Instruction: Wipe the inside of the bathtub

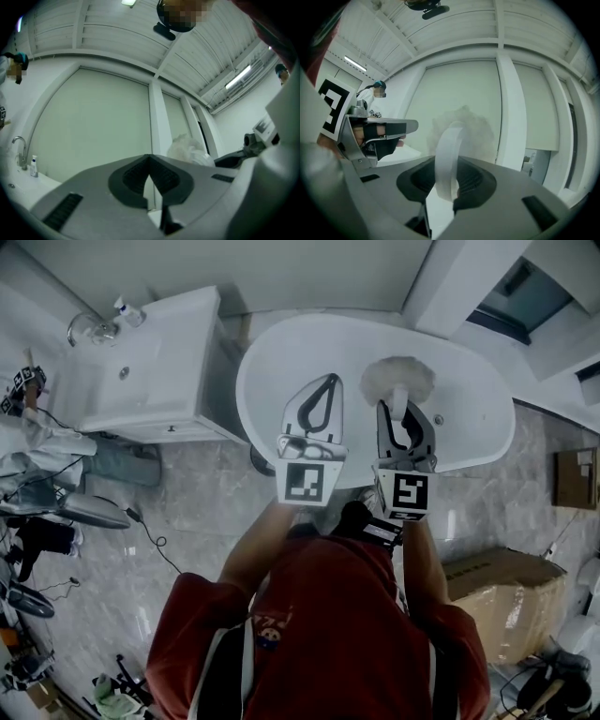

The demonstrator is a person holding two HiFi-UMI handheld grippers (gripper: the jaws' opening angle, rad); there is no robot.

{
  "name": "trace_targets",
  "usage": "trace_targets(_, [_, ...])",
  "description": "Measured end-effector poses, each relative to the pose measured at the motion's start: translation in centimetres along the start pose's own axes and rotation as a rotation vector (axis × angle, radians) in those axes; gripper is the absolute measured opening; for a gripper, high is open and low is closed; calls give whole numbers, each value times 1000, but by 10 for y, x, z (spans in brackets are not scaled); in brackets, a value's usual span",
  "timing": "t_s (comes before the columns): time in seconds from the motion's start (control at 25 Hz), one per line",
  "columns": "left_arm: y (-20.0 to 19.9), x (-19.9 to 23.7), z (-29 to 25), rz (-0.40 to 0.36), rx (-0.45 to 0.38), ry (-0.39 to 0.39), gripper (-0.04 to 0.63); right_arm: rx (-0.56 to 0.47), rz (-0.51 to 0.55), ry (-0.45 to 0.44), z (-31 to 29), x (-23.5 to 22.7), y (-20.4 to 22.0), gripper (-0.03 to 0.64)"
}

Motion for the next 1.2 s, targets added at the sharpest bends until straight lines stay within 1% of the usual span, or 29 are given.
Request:
trace_targets(0.2, [2, -31, -37, -2, -6, -65, 15, -11, -13, -50, -22, -52, 14, 109])
trace_targets(0.48, [7, -69, -94, -23, 36, -163, 15, -25, -25, -138, -54, -121, 26, 107])
trace_targets(0.68, [20, -86, -125, -26, 62, -225, 15, -6, -28, -204, -78, -154, 41, 109])
trace_targets(0.88, [43, -91, -142, -34, 83, -280, 15, 25, -34, -271, -105, -167, 65, 107])
trace_targets(1.08, [67, -84, -145, -39, 118, -311, 15, 70, -28, -312, -126, -161, 89, 108])
trace_targets(1.2, [87, -68, -149, -49, 138, -317, 15, 100, -11, -334, -148, -149, 102, 109])
Point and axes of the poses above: the fingertips, and each gripper's own axes: z backward along the fingers, x to its left, y out of its underside, the point moved 9 cm from there along z, backward along the fingers, and after that the axes turned 11 degrees about x, right-handed, at the moved point
